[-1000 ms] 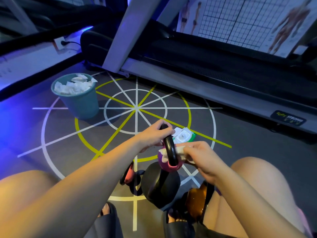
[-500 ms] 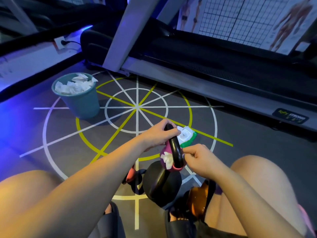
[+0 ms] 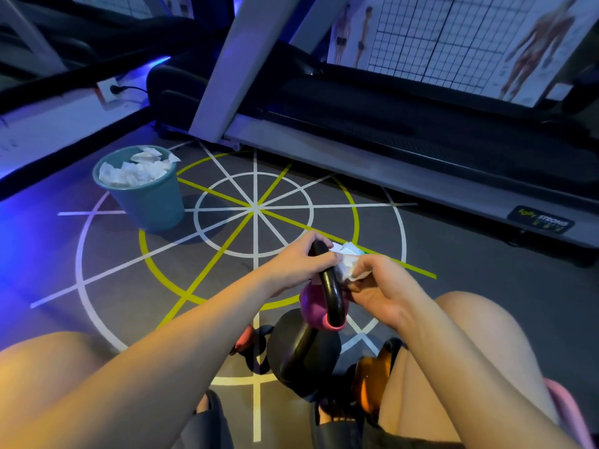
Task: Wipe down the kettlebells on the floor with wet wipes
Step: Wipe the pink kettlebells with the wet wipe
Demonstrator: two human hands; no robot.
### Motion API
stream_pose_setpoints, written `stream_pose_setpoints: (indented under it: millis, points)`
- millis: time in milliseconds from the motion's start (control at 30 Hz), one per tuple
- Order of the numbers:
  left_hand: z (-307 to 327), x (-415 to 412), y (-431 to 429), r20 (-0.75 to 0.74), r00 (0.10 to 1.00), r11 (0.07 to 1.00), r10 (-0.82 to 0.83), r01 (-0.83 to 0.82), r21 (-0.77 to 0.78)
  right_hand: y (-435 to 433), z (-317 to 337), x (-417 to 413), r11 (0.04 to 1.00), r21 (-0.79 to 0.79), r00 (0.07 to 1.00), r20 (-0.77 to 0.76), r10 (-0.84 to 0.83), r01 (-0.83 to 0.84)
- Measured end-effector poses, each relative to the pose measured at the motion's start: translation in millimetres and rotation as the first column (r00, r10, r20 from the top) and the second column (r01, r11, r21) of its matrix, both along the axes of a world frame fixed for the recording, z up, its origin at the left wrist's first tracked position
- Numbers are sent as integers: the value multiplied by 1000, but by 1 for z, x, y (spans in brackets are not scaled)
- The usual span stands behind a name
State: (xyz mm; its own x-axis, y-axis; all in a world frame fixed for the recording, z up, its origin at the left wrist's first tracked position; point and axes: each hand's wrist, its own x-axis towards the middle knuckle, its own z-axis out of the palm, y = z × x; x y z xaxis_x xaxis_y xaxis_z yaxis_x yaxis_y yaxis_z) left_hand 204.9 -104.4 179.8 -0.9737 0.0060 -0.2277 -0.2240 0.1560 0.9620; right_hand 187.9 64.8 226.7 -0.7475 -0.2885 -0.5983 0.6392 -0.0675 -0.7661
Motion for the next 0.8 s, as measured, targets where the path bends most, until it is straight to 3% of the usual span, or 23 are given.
stream_pose_setpoints:
  millis: [167, 333, 500, 800]
  points:
    - [2, -1, -1, 35, 998, 999, 44, -44, -11, 4, 3, 16, 950, 180, 965, -8, 262, -256]
    - [5, 2, 4, 5, 1000, 1000, 4, -4, -15, -1, 5, 8, 988, 69, 990, -25, 137, -135]
    - [5, 2, -1, 11, 1000, 1000, 16, -16, -26, 5, 3, 16, 939, 124, 945, -27, 326, -320]
    - [5, 8, -3, 67, 997, 999, 28, -29, 19, 1, 4, 15, 915, 85, 902, -152, 404, -395]
